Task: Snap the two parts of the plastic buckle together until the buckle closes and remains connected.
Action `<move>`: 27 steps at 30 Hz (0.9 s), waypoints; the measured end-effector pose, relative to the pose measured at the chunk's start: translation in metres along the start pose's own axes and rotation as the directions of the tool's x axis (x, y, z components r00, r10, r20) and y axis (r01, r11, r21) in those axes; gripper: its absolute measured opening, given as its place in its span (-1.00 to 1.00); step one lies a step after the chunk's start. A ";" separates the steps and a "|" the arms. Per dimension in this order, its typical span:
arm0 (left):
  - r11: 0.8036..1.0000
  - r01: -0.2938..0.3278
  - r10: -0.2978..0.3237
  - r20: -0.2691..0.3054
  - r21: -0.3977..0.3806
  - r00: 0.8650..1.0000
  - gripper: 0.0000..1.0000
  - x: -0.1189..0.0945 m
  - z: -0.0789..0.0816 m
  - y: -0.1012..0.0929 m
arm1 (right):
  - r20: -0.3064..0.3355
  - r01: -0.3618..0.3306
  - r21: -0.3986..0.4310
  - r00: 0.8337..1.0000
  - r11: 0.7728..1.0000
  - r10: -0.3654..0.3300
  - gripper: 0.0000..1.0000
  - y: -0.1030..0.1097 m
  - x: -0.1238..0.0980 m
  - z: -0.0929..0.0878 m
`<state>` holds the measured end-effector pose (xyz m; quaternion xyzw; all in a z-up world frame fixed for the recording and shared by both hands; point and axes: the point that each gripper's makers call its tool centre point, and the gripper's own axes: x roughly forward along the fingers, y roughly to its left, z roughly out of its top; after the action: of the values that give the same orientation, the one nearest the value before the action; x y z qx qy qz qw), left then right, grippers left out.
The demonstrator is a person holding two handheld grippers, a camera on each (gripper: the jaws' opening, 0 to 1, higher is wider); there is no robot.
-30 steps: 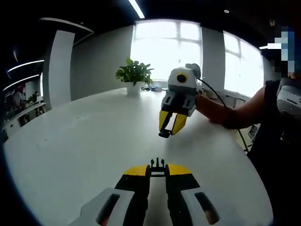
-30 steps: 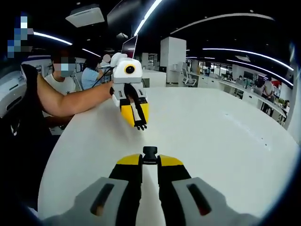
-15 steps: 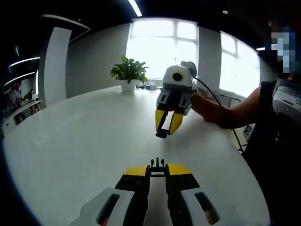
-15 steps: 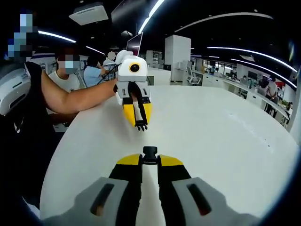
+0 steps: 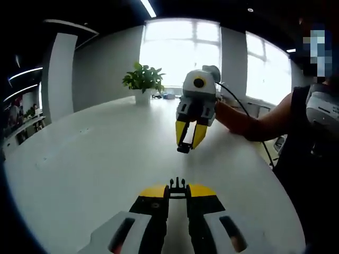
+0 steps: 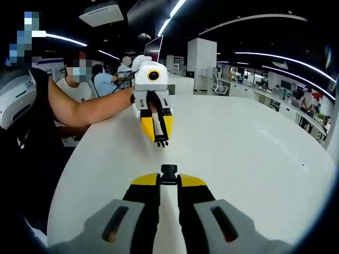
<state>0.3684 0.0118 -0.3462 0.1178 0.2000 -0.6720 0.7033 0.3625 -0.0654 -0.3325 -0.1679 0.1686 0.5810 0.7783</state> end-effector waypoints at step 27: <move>0.999 0.037 -0.037 0.005 -0.013 0.999 -0.78 0.001 0.000 -0.006 | -0.013 -0.028 0.006 1.000 1.000 0.028 -0.78 0.004 0.001 -0.005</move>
<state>0.3627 0.0106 -0.3458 0.1077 0.2048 -0.6840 0.6918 0.3590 -0.0653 -0.3374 -0.1671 0.1778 0.5902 0.7695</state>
